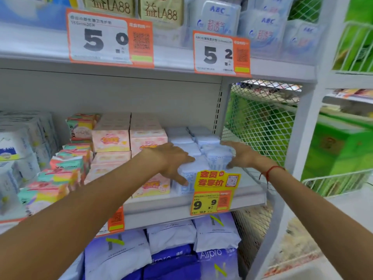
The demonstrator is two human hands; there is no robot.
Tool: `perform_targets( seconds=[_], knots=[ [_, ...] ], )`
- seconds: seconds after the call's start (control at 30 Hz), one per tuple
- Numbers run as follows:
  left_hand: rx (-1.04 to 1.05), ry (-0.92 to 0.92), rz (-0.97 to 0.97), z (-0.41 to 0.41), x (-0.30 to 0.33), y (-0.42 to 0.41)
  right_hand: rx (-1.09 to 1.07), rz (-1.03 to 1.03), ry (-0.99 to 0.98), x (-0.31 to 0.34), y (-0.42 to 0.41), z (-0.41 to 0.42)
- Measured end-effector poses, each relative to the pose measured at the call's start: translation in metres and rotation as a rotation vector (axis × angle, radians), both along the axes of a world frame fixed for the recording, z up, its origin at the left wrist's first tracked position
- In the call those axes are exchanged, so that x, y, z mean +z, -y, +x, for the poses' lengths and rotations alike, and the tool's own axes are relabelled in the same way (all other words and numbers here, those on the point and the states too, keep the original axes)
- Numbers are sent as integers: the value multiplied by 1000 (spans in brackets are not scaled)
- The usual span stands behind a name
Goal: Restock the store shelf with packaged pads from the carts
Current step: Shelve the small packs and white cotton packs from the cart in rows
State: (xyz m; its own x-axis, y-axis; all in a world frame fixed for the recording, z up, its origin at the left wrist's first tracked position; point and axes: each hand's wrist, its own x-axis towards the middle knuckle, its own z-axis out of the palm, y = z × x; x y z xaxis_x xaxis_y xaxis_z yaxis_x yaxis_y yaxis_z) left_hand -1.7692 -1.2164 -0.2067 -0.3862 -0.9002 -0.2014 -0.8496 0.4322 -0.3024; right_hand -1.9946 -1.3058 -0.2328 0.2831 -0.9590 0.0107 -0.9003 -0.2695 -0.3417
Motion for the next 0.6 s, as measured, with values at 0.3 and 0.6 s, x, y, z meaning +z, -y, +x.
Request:
perform_targets(
  seconds=[0.3, 0.6],
  knots=[
    [-11, -92, -82, 2, -4, 8, 10, -280, 100, -24, 20, 15],
    [35, -81, -47, -3, -2, 10, 17, -288, 128, -29, 26, 20]
  ],
)
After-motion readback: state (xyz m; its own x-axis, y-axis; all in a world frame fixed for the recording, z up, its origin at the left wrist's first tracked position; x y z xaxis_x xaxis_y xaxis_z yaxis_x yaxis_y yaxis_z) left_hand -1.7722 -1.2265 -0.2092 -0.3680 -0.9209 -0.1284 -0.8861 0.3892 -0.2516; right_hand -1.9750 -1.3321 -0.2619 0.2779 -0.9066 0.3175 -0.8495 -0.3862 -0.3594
